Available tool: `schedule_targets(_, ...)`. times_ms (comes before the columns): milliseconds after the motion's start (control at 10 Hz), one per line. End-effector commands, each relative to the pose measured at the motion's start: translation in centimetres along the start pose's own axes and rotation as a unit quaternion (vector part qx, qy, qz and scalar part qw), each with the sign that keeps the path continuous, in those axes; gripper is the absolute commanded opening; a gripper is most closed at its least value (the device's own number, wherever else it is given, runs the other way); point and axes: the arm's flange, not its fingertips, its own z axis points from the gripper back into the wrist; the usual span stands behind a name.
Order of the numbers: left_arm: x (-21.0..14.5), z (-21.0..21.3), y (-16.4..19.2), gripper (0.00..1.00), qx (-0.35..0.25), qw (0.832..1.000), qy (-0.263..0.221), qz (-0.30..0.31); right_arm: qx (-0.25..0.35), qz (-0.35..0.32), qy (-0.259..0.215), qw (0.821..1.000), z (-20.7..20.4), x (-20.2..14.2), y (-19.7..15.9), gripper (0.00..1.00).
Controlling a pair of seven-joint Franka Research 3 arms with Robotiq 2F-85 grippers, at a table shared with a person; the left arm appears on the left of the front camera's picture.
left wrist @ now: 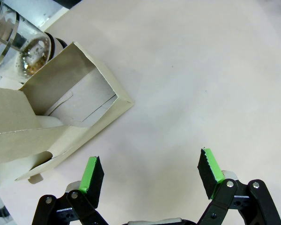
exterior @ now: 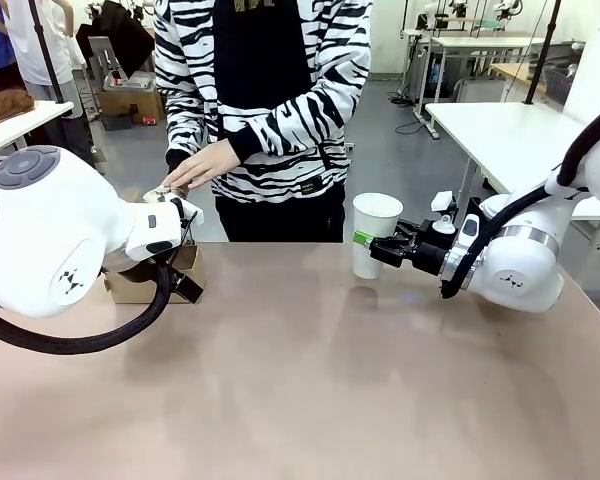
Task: Pour a drink into a cup and package it in a carrier.
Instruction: When a person places the Paper Cup Lid on the 600 ml Paper Cup , lift the 600 ml Paper Cup.
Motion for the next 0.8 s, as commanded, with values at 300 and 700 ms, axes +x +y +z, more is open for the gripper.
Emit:
schedule_targets(300, 0.00, 0.04, -0.02, 1.00, -0.001, 1.000, -0.001, 0.000, -0.003, 0.002, -0.004, 1.000, -0.20, 0.23, 0.05, 0.80)
schedule_targets(700, 0.00, 0.04, -0.02, 1.00, -0.001, 1.000, -0.001, 0.000, -0.003, 0.002, -0.004, 1.000, -0.20, 0.23, 0.05, 0.80)
